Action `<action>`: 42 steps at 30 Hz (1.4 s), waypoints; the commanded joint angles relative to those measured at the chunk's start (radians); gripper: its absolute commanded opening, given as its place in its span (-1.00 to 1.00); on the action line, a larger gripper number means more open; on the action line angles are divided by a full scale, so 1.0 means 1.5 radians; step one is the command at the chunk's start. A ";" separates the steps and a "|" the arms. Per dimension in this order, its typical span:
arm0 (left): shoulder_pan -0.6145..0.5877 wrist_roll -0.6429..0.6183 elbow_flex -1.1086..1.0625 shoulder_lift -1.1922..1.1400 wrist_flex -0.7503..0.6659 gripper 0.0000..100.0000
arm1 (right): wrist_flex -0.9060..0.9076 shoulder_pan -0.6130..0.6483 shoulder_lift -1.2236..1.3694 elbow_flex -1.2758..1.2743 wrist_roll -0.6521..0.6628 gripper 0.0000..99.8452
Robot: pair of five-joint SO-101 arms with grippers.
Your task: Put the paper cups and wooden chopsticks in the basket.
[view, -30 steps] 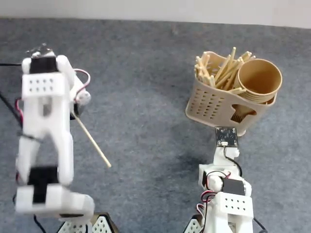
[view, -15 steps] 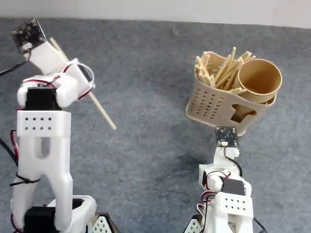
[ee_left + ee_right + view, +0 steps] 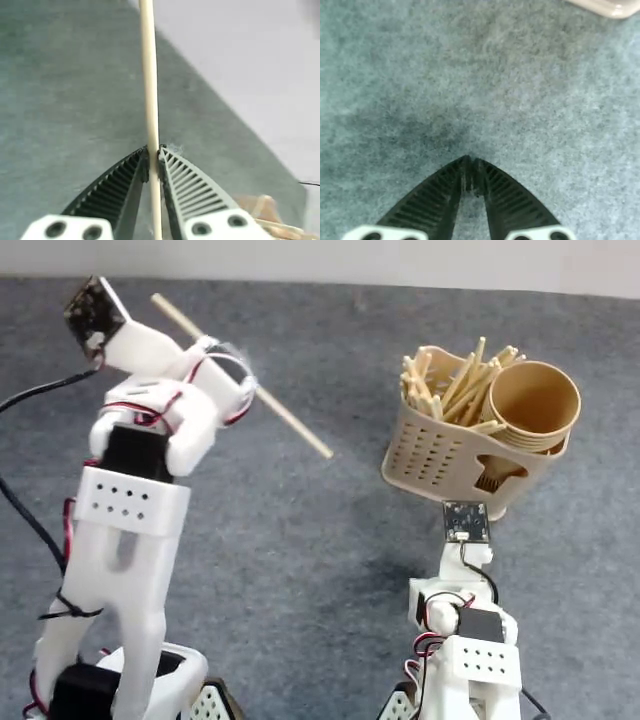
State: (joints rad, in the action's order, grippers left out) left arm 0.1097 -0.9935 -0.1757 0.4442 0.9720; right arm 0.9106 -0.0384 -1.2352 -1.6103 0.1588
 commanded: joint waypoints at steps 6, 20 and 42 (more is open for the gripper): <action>0.080 -0.004 0.052 0.024 -0.200 -0.99 | -0.015 -0.010 0.001 -0.002 0.008 -0.92; 0.285 0.304 0.126 0.014 -0.361 -0.99 | -0.015 -0.010 0.001 -0.002 0.008 -0.92; 0.320 0.512 0.061 -0.158 -0.508 -0.97 | -0.015 -0.010 0.001 -0.002 0.008 -0.92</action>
State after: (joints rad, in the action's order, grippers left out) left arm 0.5731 -0.2555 -0.1066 0.1956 0.1496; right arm 0.9106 -0.0384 -1.2352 -1.6103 0.1588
